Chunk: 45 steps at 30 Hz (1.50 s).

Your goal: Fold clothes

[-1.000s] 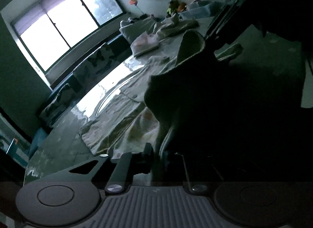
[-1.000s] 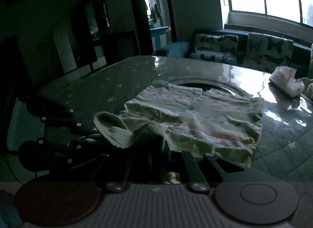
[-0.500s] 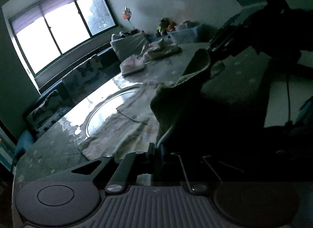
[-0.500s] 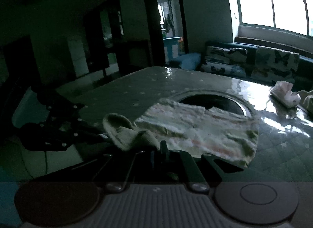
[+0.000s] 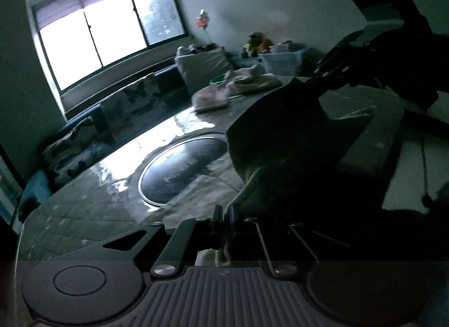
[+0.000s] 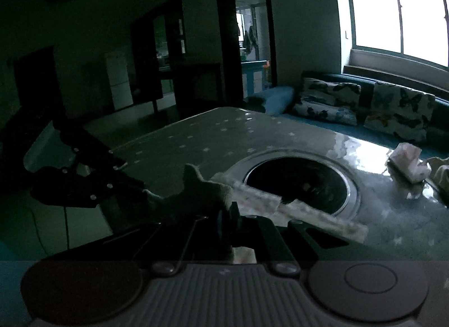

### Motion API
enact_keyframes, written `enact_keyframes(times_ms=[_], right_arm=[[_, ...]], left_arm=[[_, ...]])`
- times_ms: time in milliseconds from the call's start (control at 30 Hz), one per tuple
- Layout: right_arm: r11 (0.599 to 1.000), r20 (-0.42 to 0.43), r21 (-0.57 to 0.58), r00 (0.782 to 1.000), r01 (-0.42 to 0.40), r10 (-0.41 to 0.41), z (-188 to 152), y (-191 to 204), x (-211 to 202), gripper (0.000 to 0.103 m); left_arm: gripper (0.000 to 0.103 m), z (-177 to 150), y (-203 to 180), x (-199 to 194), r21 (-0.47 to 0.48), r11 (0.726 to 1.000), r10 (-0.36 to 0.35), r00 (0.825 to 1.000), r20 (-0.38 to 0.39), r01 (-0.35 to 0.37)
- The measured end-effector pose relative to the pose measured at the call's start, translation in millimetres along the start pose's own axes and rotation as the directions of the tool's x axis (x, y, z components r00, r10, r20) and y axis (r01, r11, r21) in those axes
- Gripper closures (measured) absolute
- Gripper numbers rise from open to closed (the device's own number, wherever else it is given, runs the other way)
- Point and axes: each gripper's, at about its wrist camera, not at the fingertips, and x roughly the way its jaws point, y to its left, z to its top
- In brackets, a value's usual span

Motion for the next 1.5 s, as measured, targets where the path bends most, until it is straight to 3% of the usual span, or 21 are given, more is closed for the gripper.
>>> enact_keyframes(times_ms=[367, 600, 700, 800, 867, 933, 967, 1267, 1367, 1433, 1500], right_arm=[[0.999, -0.072, 0.011, 0.996, 0.050, -0.049, 46.1, -72.7, 89.6, 0.100], [0.993, -0.151, 0.059, 0.984, 0.100, -0.091, 35.9, -112.9, 159.7, 0.100], [0.988, -0.192, 0.075, 0.975, 0.132, -0.115, 23.8, -125.3, 185.1, 0.100], [0.987, -0.217, 0.088, 0.970, 0.135, -0.113, 13.5, -131.0, 192.1, 0.099], [0.986, -0.222, 0.102, 0.969, 0.132, -0.106, 11.1, -134.3, 192.6, 0.097], [0.985, -0.226, 0.115, 0.969, 0.128, -0.100, 9.9, -137.3, 193.2, 0.095], [0.984, -0.228, 0.121, 0.969, 0.128, -0.098, 9.9, -138.6, 193.7, 0.094], [0.980, -0.259, 0.154, 0.962, 0.124, -0.081, 3.0, -142.2, 207.3, 0.091], [0.981, -0.267, 0.149, 0.960, 0.124, -0.081, 0.0, -141.2, 209.6, 0.091], [0.981, -0.260, 0.145, 0.962, 0.127, -0.086, 1.2, -139.7, 208.3, 0.093], [0.982, -0.233, 0.135, 0.968, 0.129, -0.095, 7.1, -136.1, 203.5, 0.097]], left_arm=[[0.098, 20.2, 77.3, 85.8, -0.078, 0.996, 0.040, 0.997, -0.058, -0.045], [0.098, 4.6, 119.7, 151.8, -0.180, 0.979, 0.060, 0.981, -0.184, -0.094], [0.097, -3.3, 133.0, 161.3, -0.270, 0.959, 0.023, 0.976, -0.215, -0.082], [0.089, -7.2, 138.0, 153.3, -0.322, 0.943, 0.010, 0.977, -0.214, -0.080], [0.080, -9.3, 138.4, 144.8, -0.362, 0.929, -0.005, 0.979, -0.204, -0.071], [0.063, -10.0, 136.1, 139.5, -0.392, 0.917, -0.006, 0.979, -0.205, -0.076], [0.062, -10.6, 134.5, 137.1, -0.406, 0.911, -0.008, 0.979, -0.204, -0.077], [0.066, -12.5, 119.9, 149.6, -0.420, 0.902, 0.001, 0.970, -0.244, -0.106], [0.077, -15.7, 117.9, 155.3, -0.420, 0.903, -0.015, 0.969, -0.247, -0.092], [0.092, -15.8, 116.4, 155.6, -0.416, 0.905, -0.012, 0.972, -0.234, -0.089], [0.096, -13.6, 117.7, 153.3, -0.427, 0.899, -0.002, 0.974, -0.225, -0.096]])
